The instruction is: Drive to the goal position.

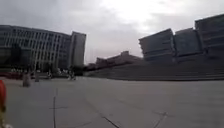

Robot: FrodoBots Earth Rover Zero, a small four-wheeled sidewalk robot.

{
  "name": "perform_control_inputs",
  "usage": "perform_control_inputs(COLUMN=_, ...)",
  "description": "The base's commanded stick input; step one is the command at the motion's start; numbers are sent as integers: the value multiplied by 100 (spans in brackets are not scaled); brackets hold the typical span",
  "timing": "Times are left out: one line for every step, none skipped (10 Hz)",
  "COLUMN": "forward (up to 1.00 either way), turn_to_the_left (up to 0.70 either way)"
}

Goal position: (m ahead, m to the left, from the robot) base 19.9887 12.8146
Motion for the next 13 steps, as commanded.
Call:
perform_control_inputs(forward=70, turn_to_the_left=0)
perform_control_inputs(forward=70, turn_to_the_left=0)
perform_control_inputs(forward=70, turn_to_the_left=0)
perform_control_inputs(forward=70, turn_to_the_left=0)
perform_control_inputs(forward=70, turn_to_the_left=0)
perform_control_inputs(forward=70, turn_to_the_left=0)
perform_control_inputs(forward=70, turn_to_the_left=0)
perform_control_inputs(forward=70, turn_to_the_left=0)
perform_control_inputs(forward=70, turn_to_the_left=0)
perform_control_inputs(forward=70, turn_to_the_left=0)
perform_control_inputs(forward=70, turn_to_the_left=0)
perform_control_inputs(forward=70, turn_to_the_left=0)
perform_control_inputs(forward=70, turn_to_the_left=0)
